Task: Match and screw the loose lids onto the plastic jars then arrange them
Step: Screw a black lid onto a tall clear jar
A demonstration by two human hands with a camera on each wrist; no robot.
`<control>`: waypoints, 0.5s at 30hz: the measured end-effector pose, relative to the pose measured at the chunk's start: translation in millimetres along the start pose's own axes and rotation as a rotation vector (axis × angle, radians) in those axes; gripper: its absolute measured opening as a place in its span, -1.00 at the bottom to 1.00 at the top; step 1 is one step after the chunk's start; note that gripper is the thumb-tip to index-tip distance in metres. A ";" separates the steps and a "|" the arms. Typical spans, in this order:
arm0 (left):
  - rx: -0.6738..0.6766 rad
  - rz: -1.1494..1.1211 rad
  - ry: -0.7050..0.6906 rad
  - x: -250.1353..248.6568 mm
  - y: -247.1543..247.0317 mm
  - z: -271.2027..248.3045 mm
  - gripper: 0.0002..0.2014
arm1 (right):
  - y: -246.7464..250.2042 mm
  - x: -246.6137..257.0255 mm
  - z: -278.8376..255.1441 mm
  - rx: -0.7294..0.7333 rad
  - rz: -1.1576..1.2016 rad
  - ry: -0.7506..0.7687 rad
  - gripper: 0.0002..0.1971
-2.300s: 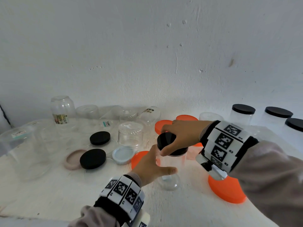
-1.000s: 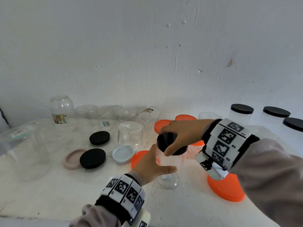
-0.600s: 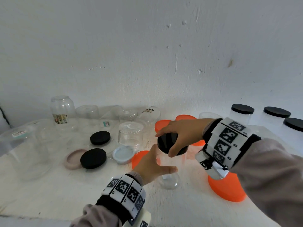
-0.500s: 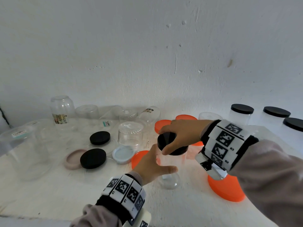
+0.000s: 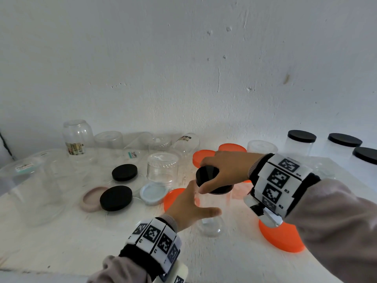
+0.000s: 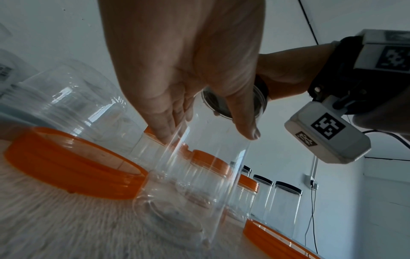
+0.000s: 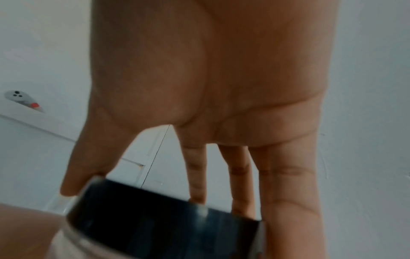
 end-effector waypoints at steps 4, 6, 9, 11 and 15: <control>-0.003 -0.004 -0.005 -0.5 0.4 -0.3 -0.16 | 1.0 -2.3 -0.7 0.061 0.043 0.034 -0.27; -0.003 -0.005 -0.010 -0.9 0.6 -0.8 -0.13 | 1.8 -4.4 -1.6 0.099 0.076 0.057 -0.22; 0.000 0.003 -0.007 -1.2 0.3 -1.0 -0.12 | 2.4 -4.7 -1.0 0.063 0.077 0.053 -0.27; 0.003 0.004 0.000 -0.9 0.0 -0.8 -0.15 | 1.7 -2.6 -0.5 0.012 0.027 0.035 -0.31; -0.013 0.016 0.008 -1.7 -0.2 -1.4 -0.18 | 0.6 -0.7 -1.0 -0.029 -0.027 -0.006 -0.33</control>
Point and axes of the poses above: each hand's wrist, its own z-axis towards the middle knuckle, its own y-axis out of the back of the hand, x = y × z, the point moved 3 cm from there along z, towards the middle knuckle, and after that the axes turned 15 degrees about -z, right-handed, at the moved point
